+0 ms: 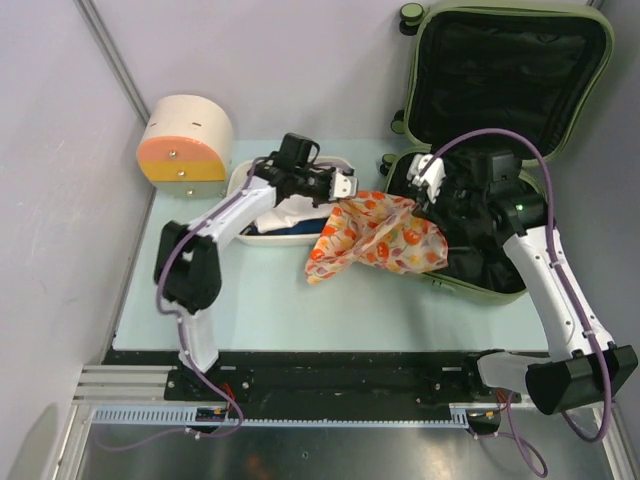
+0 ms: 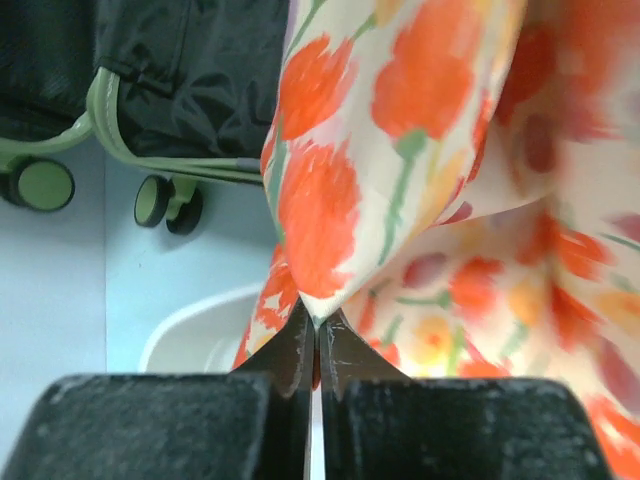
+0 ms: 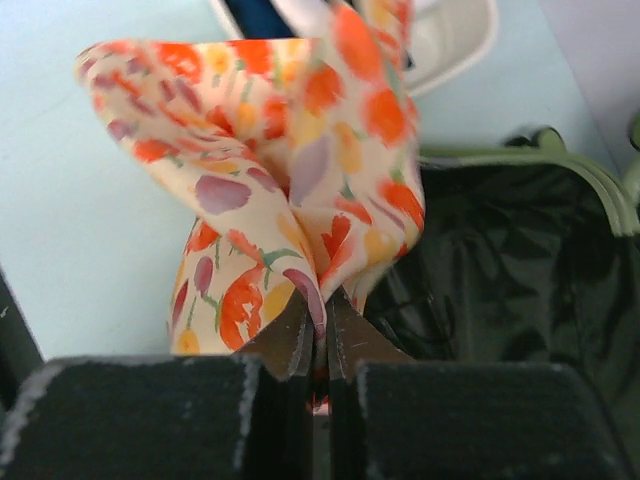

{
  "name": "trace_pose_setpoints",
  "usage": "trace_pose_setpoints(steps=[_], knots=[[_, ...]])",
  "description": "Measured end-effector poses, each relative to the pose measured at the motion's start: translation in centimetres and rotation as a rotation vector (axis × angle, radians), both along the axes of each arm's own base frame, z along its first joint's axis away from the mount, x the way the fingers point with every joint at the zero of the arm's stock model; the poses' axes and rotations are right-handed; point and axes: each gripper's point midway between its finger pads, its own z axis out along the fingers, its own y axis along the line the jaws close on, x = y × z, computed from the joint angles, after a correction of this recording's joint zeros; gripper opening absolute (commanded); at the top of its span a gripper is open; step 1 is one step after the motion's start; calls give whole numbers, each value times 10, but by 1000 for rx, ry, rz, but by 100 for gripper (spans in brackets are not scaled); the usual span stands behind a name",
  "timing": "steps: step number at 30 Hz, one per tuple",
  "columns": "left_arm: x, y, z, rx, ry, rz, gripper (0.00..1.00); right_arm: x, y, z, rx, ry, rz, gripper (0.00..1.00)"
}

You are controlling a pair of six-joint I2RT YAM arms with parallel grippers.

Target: Open, take out, and arrange the luggage

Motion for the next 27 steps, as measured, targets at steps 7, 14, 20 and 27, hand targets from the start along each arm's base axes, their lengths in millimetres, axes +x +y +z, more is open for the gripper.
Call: trace_pose_setpoints(steps=[7, 14, 20, 27], knots=[[-68, 26, 71, -99, 74, 69, 0, 39, -31, 4, 96, -2, -250, 0], [-79, -42, 31, -96, 464, 147, 0, 73, -39, 8, 207, -13, -431, 0], [-105, -42, -26, 0, 687, 277, 1, 96, -52, 2, 229, -31, -589, 0], [-107, -25, 11, -96, 678, 399, 18, 114, -62, -8, 228, -50, -768, 0]])
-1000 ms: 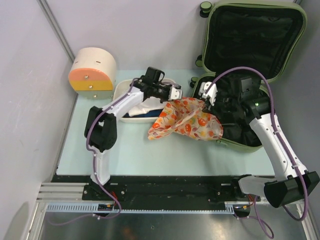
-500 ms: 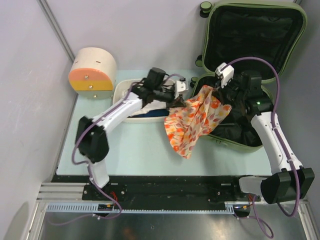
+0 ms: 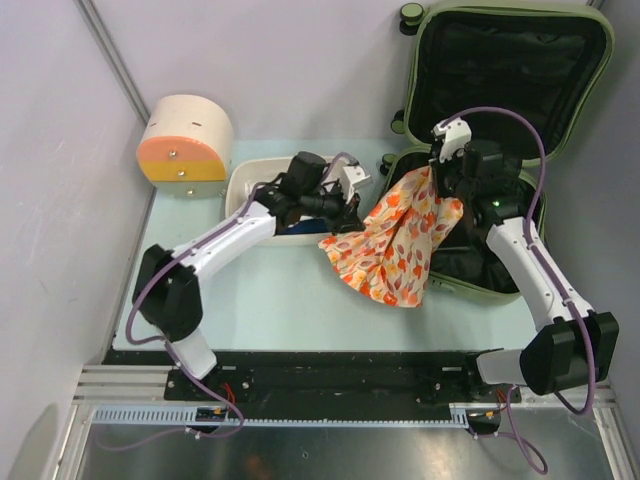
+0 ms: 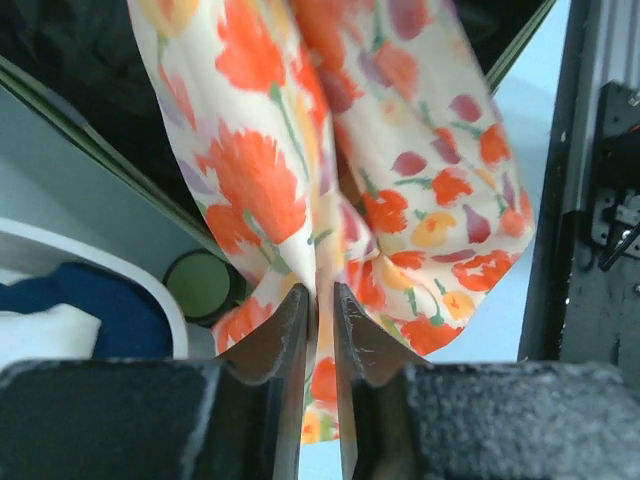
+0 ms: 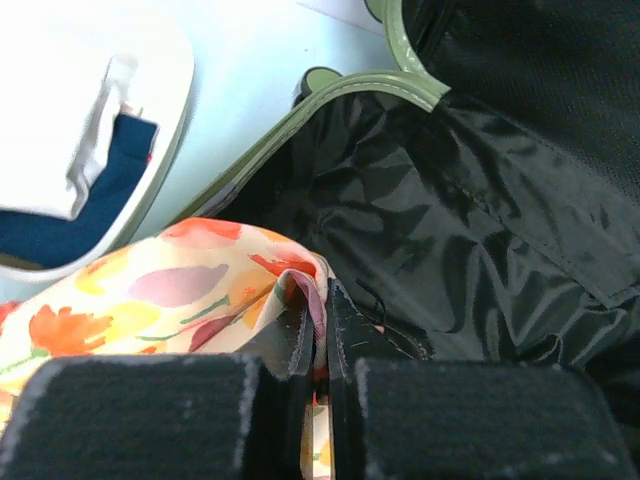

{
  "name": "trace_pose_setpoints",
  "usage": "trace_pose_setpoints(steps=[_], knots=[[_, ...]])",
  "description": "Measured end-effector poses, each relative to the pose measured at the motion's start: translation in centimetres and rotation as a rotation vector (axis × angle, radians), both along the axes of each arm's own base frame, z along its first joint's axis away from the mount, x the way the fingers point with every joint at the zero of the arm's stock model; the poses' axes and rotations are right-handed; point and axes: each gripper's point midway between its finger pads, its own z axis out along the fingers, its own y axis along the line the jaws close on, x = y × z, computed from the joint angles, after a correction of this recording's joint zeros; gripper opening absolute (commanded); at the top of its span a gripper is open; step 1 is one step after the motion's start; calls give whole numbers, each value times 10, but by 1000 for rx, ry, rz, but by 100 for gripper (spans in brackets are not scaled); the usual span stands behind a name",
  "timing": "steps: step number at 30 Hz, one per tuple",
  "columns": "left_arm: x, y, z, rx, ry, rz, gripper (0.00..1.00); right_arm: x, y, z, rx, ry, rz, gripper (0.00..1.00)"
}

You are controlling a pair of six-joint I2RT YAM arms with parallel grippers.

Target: Open, take out, and arrange the luggage

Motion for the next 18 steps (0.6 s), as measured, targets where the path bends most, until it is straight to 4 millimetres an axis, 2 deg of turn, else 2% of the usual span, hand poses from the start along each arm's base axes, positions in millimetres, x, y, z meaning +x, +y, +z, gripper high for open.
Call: trace_pose_setpoints(steps=[2, 4, 6, 9, 10, 11, 13, 14, 16, 18], knots=[[-4, 1, 21, -41, -27, -2, 1, 4, -2, 1, 14, -8, -39, 0], [-11, -4, 38, -85, -46, -33, 0, 10, -1, 1, 38, -17, -72, 0], [-23, -18, 46, -110, -54, -81, 0, 18, -3, -1, 61, -21, -110, 0], [-40, -35, 41, -112, -41, -138, 1, 29, -6, -6, 88, -23, -163, 0], [-44, -40, 38, -108, -32, -148, 8, 32, -8, -8, 96, -22, -187, 0], [-47, -45, 34, -104, -26, -155, 24, 35, -10, -9, 104, -24, -212, 0], [-48, -47, 29, -91, -19, -145, 36, 39, -15, -9, 122, -35, -260, 0], [-45, -47, 29, -90, -19, -128, 63, 41, -16, -8, 130, -41, -280, 0], [-39, -51, 34, -104, -41, -99, 79, 43, -17, -7, 141, -53, -315, 0], [-32, -55, 41, -121, -70, -56, 81, 44, -16, -6, 151, -60, -343, 0]])
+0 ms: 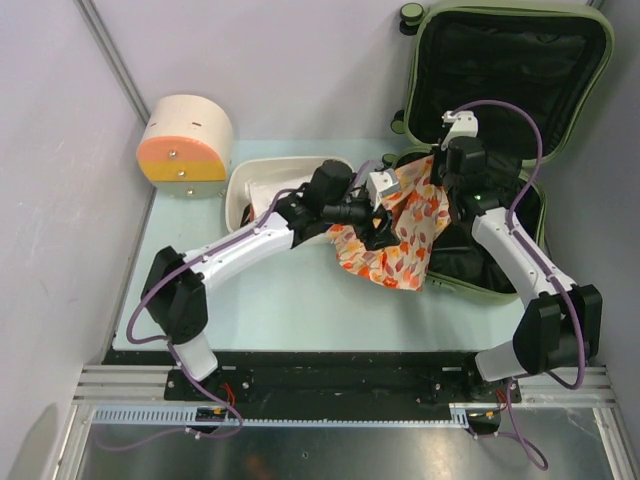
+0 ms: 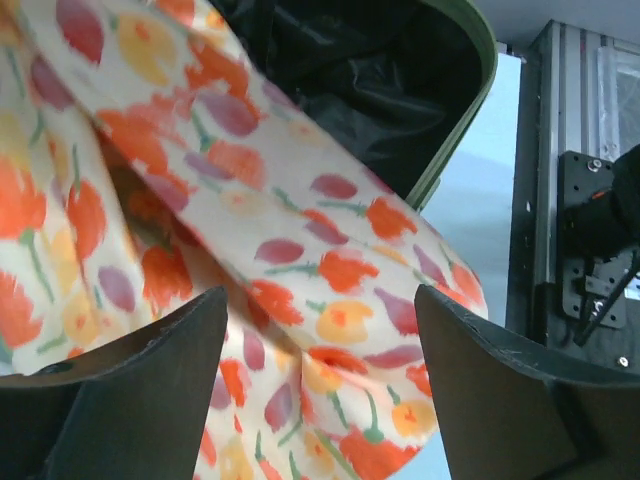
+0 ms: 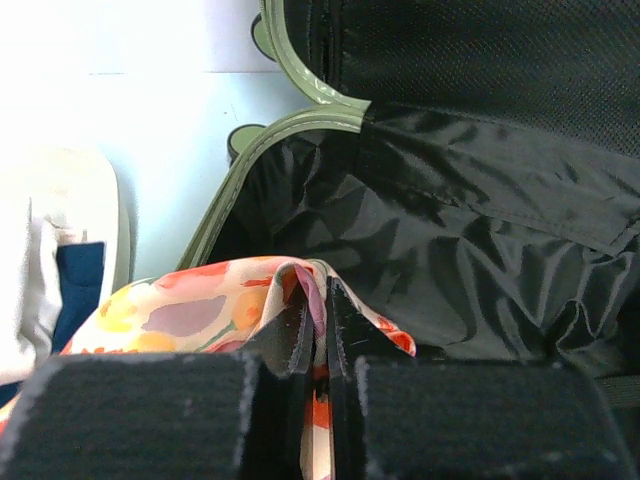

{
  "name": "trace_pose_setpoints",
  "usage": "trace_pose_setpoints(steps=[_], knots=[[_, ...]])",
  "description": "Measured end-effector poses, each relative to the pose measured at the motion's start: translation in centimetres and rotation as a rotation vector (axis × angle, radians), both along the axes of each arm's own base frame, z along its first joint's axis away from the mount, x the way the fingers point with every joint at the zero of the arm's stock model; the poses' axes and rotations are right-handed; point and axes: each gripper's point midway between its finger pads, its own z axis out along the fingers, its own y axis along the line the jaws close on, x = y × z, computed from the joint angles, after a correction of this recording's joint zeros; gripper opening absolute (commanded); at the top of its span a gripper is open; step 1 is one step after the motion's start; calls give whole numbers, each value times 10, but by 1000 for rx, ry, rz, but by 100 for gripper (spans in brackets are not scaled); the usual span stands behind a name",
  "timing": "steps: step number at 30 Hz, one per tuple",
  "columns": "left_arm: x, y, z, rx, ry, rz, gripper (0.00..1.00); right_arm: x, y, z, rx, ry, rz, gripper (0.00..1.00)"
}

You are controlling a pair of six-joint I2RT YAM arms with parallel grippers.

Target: Open, take out, and arrange the luggage

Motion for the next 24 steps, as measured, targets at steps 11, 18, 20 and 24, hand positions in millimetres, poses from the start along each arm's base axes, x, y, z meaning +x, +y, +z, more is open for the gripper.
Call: trace_pose_setpoints(steps=[11, 18, 20, 24], knots=[[-72, -51, -22, -7, -277, -142, 74, 0, 0, -16, 117, 44, -99, 0], [-108, -47, -69, 89, -547, -367, 77, 1, 0, -26, 178, 75, -116, 0], [-107, -53, -67, 91, -627, -380, 75, 2, 0, -31, 189, 89, -117, 0], [-96, -65, -74, 127, -752, -357, 51, 1, -2, -36, 199, 108, -120, 0]])
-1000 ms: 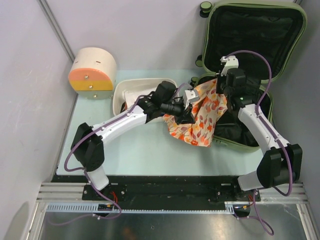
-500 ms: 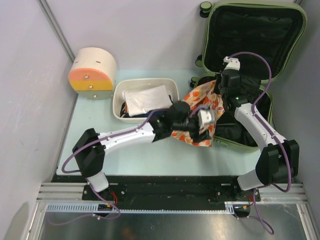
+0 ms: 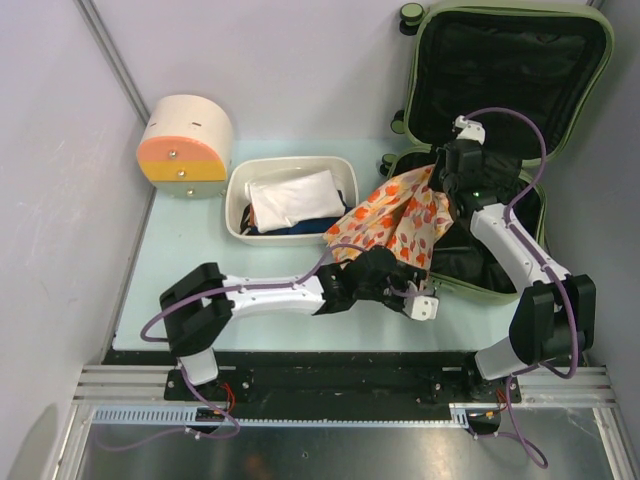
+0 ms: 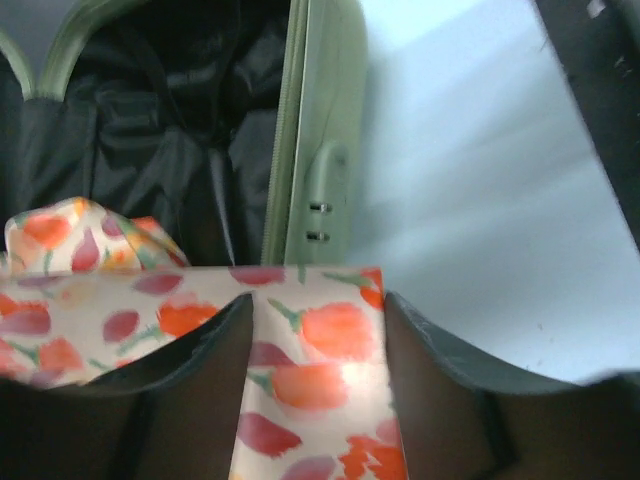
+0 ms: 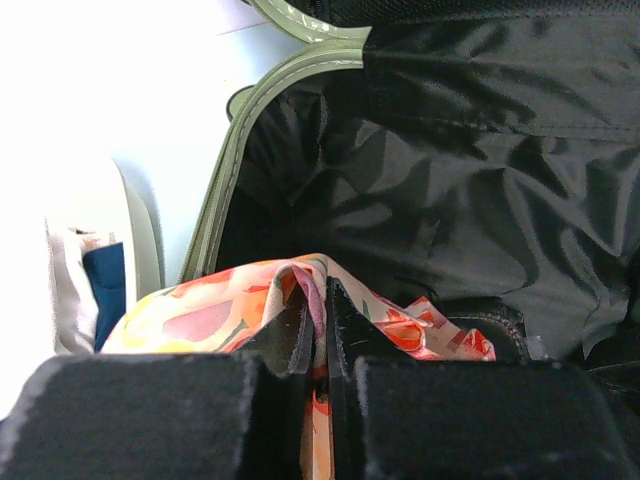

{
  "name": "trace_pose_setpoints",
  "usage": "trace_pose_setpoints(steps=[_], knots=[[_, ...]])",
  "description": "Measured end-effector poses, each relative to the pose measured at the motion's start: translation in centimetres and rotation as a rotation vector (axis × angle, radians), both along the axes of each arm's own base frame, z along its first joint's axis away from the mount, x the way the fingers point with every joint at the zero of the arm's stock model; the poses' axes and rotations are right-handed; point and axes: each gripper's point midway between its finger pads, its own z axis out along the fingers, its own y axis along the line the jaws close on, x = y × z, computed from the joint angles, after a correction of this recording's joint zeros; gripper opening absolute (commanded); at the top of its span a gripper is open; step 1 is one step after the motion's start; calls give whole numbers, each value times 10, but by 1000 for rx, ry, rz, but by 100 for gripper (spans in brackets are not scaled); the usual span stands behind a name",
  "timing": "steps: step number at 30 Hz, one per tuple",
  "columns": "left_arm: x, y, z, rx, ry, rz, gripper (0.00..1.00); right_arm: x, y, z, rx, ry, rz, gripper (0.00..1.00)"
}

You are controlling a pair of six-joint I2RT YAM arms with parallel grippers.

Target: Open, take out, and arrange the luggage

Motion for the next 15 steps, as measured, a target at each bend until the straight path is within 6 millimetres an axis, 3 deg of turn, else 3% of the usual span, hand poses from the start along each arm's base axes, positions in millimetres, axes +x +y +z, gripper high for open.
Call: trace_pose_setpoints(steps=[1, 3, 4, 7, 10, 15], knots=[[4, -2, -4, 7, -23, 18, 36, 0, -1, 0, 4, 2, -1, 0], [11, -4, -14, 30, -61, 53, 18, 0, -1, -2, 13, 8, 1, 0], [15, -3, -17, 41, -73, 75, 0, -1, -2, -2, 17, 10, 3, 0], [25, 1, -20, 50, -71, 153, 0, -1, -2, -3, 28, 17, 10, 0], [40, 16, -4, -12, 29, 249, 0, -1, -4, -4, 31, 23, 17, 0], [90, 89, 64, -251, 282, 481, 0, -1, -14, -7, 41, 38, 18, 0]])
